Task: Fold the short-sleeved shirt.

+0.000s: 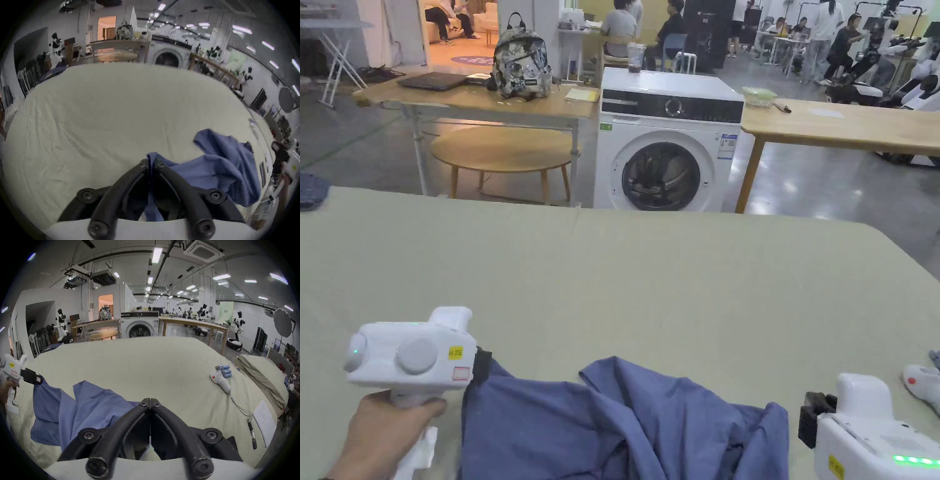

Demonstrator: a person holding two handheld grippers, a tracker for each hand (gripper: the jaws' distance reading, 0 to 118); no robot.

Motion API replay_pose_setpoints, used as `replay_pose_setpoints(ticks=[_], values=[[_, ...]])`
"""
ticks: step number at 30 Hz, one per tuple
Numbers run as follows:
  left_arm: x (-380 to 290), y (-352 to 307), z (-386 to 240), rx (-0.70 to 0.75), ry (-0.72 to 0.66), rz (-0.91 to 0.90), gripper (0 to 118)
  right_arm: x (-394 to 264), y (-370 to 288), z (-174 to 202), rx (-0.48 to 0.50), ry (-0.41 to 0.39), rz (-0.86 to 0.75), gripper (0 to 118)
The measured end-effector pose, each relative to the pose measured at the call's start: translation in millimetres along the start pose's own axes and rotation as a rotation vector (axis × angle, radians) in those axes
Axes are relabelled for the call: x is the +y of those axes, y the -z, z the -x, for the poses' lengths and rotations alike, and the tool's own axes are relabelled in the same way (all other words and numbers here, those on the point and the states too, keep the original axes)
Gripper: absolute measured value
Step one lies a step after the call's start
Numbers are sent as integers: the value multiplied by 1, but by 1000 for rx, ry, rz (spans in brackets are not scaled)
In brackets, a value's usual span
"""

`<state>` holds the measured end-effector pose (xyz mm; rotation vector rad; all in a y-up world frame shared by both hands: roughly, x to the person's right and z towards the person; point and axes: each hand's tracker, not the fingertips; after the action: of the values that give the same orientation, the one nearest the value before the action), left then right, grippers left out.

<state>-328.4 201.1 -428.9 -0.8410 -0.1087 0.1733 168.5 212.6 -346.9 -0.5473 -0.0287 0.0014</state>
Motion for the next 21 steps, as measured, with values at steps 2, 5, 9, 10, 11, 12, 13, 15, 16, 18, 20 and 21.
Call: replay_pose_setpoints(ticks=[2, 5, 9, 10, 11, 12, 13, 15, 16, 18, 20, 21], values=[[-6, -22, 0, -9, -8, -44, 0, 10, 15, -9, 2, -2, 74, 3], [-20, -49, -4, -10, -16, -80, 0, 19, 43, -19, 34, 9, 190, 51], [-42, -66, -12, 2, 1, -87, 0, 18, 86, -19, 29, -13, 302, 72], [-47, -69, -13, 9, 8, -90, 0, 17, 96, -20, 45, -3, 334, 72], [-51, -71, -14, 18, 14, -91, 0, 14, 112, -20, 44, 21, 368, 72], [-53, -65, -6, 21, 10, -90, 0, 11, 122, -20, 47, 45, 407, 72], [-56, -66, -4, 21, -4, -88, 0, 7, 132, -22, 68, 87, 450, 72], [-63, -68, -1, 20, -34, -87, 0, -3, 147, -24, 119, 177, 519, 50], [-65, -68, 2, 24, -41, -87, 0, -8, 152, -25, 132, 204, 545, 22], [-69, -70, 5, 29, -50, -83, 0, -13, 153, -24, 122, 186, 529, 3], [-71, -72, 9, 36, -54, -77, 0, -12, 130, -20, 110, 163, 465, 3], [-71, -73, 10, 39, -56, -77, 0, -12, 125, -21, 130, 170, 455, 3]])
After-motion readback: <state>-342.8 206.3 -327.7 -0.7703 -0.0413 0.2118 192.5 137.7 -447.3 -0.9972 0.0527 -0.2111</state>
